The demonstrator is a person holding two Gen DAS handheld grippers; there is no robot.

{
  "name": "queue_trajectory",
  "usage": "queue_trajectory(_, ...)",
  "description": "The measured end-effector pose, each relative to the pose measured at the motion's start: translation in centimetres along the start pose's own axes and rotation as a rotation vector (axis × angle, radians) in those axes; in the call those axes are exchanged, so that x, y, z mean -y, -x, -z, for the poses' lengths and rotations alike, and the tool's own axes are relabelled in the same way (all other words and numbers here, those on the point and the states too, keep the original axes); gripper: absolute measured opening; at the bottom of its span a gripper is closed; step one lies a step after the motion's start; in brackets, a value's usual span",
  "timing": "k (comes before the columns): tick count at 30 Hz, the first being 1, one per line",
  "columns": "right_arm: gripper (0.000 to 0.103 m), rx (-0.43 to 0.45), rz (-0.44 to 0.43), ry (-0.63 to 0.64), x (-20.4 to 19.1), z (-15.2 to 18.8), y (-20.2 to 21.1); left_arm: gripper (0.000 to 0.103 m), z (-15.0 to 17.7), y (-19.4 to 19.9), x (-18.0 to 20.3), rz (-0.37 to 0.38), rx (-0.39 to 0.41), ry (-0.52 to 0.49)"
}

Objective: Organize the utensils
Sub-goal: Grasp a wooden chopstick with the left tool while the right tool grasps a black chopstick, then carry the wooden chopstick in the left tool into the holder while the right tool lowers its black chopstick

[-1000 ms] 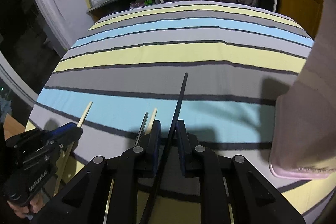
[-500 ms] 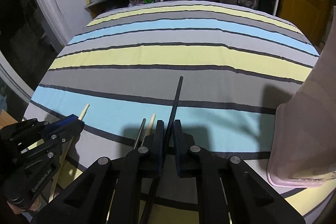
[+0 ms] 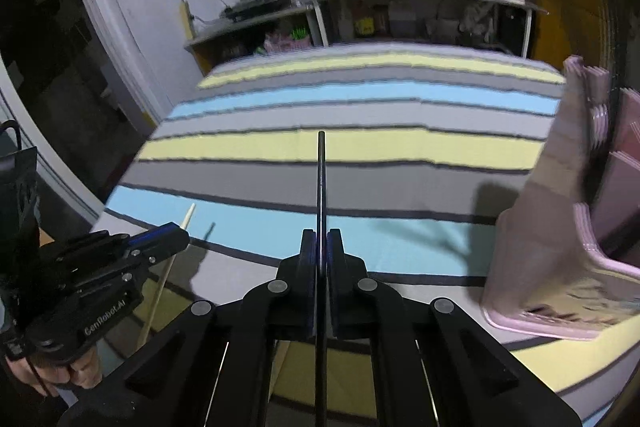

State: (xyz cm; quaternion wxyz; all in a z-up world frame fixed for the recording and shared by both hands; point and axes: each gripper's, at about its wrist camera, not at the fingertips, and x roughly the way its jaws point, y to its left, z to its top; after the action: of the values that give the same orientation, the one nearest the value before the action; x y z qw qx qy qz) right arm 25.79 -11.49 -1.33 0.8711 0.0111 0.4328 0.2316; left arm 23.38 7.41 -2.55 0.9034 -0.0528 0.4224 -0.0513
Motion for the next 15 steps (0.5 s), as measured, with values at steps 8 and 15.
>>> queue_trajectory(8,0.005,0.113,-0.017,0.005,-0.4,-0.3,6.5,0.006,-1.6,5.6,1.1,0.052,0.086,-0.003)
queue_trajectory(15,0.005,0.192,-0.024,-0.007,-0.2,0.1,11.5,0.006,-2.4,9.9,3.3,0.091,0.146,-0.035)
